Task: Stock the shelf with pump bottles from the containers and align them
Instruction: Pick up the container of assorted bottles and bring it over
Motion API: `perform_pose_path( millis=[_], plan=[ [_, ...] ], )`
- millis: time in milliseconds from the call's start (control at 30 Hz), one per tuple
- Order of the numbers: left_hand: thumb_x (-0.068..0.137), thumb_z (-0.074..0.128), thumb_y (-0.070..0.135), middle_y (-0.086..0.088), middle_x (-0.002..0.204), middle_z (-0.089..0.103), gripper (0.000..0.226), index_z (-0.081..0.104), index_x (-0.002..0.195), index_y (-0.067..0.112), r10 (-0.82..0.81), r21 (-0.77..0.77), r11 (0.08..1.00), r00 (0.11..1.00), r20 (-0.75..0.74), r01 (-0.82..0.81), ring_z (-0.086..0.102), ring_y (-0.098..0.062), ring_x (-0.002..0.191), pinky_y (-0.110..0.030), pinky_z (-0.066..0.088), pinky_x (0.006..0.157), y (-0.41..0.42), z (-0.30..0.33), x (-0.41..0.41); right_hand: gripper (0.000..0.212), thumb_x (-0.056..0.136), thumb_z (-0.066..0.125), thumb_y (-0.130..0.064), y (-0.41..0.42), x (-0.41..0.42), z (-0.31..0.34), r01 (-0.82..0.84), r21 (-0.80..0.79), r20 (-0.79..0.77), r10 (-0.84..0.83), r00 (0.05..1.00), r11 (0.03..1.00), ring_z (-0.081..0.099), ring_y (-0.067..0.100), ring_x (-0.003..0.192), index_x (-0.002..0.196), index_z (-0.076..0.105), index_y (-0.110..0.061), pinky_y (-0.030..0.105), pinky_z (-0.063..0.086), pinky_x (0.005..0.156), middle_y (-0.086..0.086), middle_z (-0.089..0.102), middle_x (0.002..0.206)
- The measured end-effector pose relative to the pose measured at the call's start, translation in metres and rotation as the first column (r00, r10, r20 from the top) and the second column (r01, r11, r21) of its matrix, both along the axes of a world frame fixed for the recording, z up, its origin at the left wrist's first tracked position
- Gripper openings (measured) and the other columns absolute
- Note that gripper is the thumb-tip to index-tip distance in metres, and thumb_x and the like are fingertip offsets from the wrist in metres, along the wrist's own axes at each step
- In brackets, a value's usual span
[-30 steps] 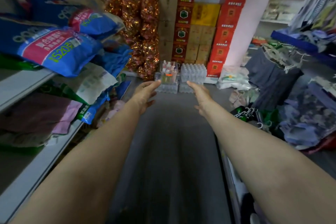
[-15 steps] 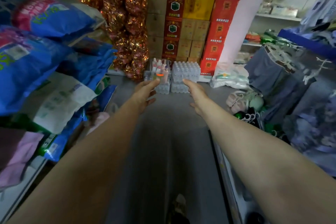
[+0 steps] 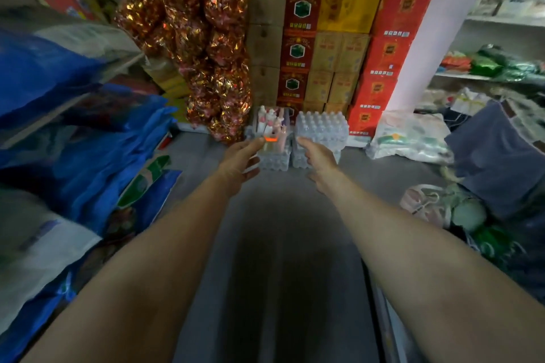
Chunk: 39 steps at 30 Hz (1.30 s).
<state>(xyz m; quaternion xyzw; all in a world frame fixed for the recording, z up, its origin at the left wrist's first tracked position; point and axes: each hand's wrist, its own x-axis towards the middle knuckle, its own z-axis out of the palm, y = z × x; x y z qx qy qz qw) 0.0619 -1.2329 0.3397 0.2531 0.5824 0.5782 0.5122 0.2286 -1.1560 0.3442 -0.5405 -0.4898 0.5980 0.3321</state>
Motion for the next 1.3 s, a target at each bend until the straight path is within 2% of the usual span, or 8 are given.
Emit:
perform_pose_path(
  millis=[300,433,500,600,800,900,1133,1300],
  plan=[
    [0.083,0.075,0.042,0.000,0.114,0.065,0.035,0.063,0.112,0.025,0.044,-0.048,0.998,0.999,0.029,-0.043,0.062,-0.016,0.104,-0.030,0.054,0.075,0.163,-0.035,-0.096,0.071,0.086,0.068,-0.053,0.160,-0.078,-0.032,0.024,-0.096,0.007,-0.024,1.000,0.995,0.046,0.026,0.130,0.143,0.050,-0.014,0.040,0.038,0.093,0.008,0.048,0.147],
    [0.071,0.079,0.050,-0.003,0.107,0.063,0.055,0.066,0.115,0.020,-0.008,-0.025,1.000,1.000,0.004,0.008,0.060,-0.016,0.092,-0.029,0.053,0.069,0.250,-0.043,-0.145,0.068,0.086,0.068,-0.053,0.243,-0.121,-0.037,0.053,-0.091,0.007,-0.052,0.999,0.994,0.048,0.021,0.109,0.142,0.053,-0.018,0.038,0.039,0.088,0.007,0.051,0.143],
    [0.058,0.081,0.052,-0.006,0.108,0.062,0.062,0.068,0.109,0.019,-0.030,-0.019,0.999,1.000,0.003,0.030,0.060,-0.020,0.096,-0.036,0.057,0.079,0.288,-0.043,-0.168,0.067,0.086,0.068,-0.053,0.278,-0.142,-0.035,0.057,-0.093,0.013,-0.056,0.998,0.994,0.048,0.019,0.103,0.140,0.054,-0.016,0.038,0.040,0.087,0.005,0.055,0.132],
    [0.068,0.083,0.044,-0.009,0.104,0.061,0.044,0.069,0.100,0.017,-0.027,-0.012,1.000,0.999,0.030,0.027,0.057,-0.025,0.096,-0.045,0.053,0.096,0.345,-0.044,-0.199,0.064,0.086,0.068,-0.055,0.325,-0.170,-0.034,0.054,-0.101,0.039,-0.051,0.998,0.993,0.050,0.018,0.094,0.137,0.056,-0.019,0.038,0.040,0.086,0.000,0.053,0.117],
    [0.080,0.080,0.038,-0.008,0.113,0.061,0.056,0.062,0.125,0.010,-0.040,-0.095,0.994,0.998,0.042,0.044,0.057,-0.023,0.101,-0.036,0.054,0.083,0.456,-0.071,-0.236,0.049,0.083,0.072,-0.053,0.426,-0.201,-0.049,0.101,-0.156,0.021,-0.099,0.995,0.983,0.051,0.012,0.090,0.123,0.061,-0.027,0.036,0.040,0.083,-0.002,0.051,0.116],
    [0.081,0.079,0.038,-0.009,0.114,0.062,0.057,0.060,0.127,0.010,-0.047,-0.105,0.993,0.997,0.058,0.053,0.056,-0.022,0.100,-0.037,0.053,0.086,0.513,-0.091,-0.253,0.062,0.083,0.071,-0.053,0.493,-0.215,-0.070,0.114,-0.178,0.047,-0.107,0.993,0.977,0.051,0.017,0.099,0.134,0.057,-0.020,0.038,0.041,0.087,0.001,0.051,0.119],
    [0.079,0.081,0.037,-0.002,0.084,0.067,0.027,0.070,0.094,0.017,-0.006,-0.152,0.988,0.999,0.051,0.014,0.062,-0.020,0.085,-0.036,0.055,0.083,0.667,-0.120,-0.277,0.044,0.088,0.069,-0.049,0.661,-0.246,-0.104,0.100,-0.213,0.037,-0.094,0.995,0.972,0.057,0.012,0.085,0.118,0.061,-0.017,0.037,0.050,0.076,-0.002,0.055,0.099],
    [0.068,0.085,0.043,-0.016,0.118,0.069,0.062,0.068,0.117,0.010,0.035,-0.190,0.982,0.997,0.074,-0.020,0.065,-0.032,0.112,-0.048,0.051,0.100,0.757,-0.134,-0.292,0.030,0.082,0.072,-0.048,0.754,-0.264,-0.119,0.082,-0.233,0.056,-0.071,0.996,0.969,0.054,0.003,0.075,0.100,0.063,-0.025,0.026,0.038,0.058,-0.014,0.059,0.085]
  ],
)
